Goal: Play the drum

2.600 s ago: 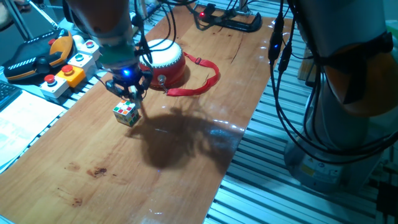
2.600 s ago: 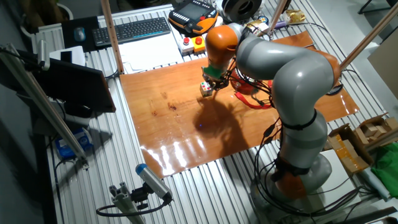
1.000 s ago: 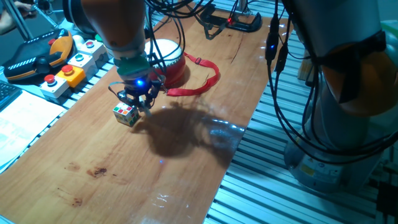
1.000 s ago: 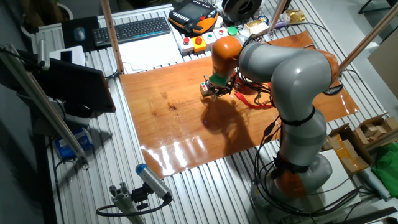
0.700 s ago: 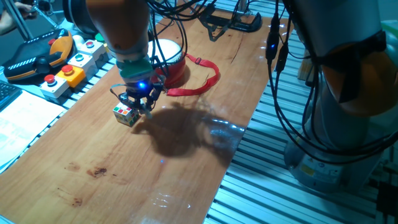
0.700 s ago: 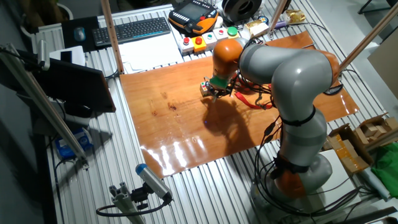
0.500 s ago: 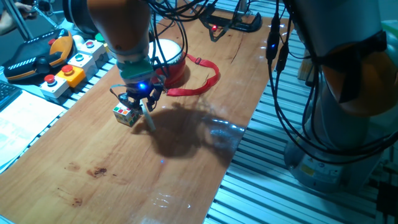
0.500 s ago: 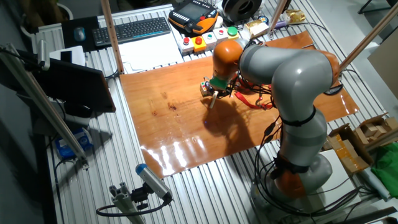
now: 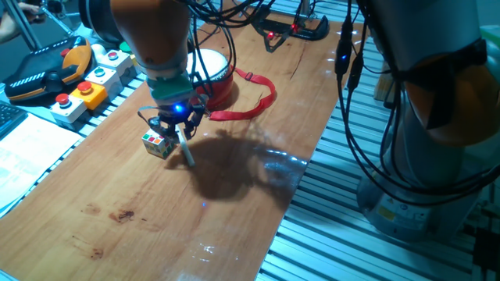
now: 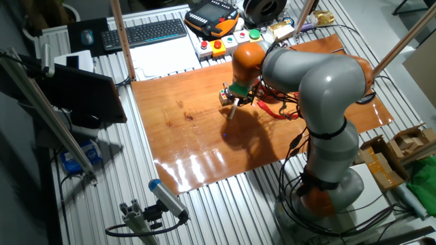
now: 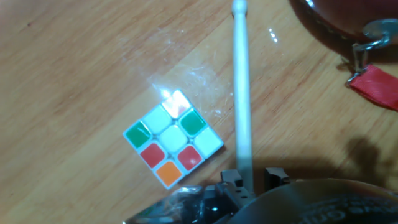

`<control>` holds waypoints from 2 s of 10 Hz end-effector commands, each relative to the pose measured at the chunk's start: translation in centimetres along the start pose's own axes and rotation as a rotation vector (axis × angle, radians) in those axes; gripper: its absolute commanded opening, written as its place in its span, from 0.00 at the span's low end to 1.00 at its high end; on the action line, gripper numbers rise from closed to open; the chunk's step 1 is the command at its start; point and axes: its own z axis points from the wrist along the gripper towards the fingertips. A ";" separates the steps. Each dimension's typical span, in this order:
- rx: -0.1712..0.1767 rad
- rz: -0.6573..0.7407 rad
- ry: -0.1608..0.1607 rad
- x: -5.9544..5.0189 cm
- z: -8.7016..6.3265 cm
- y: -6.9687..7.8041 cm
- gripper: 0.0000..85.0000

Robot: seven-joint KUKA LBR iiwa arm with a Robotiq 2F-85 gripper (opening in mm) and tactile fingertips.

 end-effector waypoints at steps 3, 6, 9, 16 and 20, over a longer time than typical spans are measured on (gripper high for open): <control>0.007 0.042 0.025 -0.9 -5.4 -0.5 0.29; -0.008 0.054 0.043 -2.5 -9.6 -2.0 0.19; -0.013 0.023 0.045 -3.8 -11.7 -3.4 0.01; 0.005 -0.039 0.060 -3.9 -13.3 -4.8 0.01; 0.004 -0.082 0.091 -3.5 -13.7 -5.1 0.01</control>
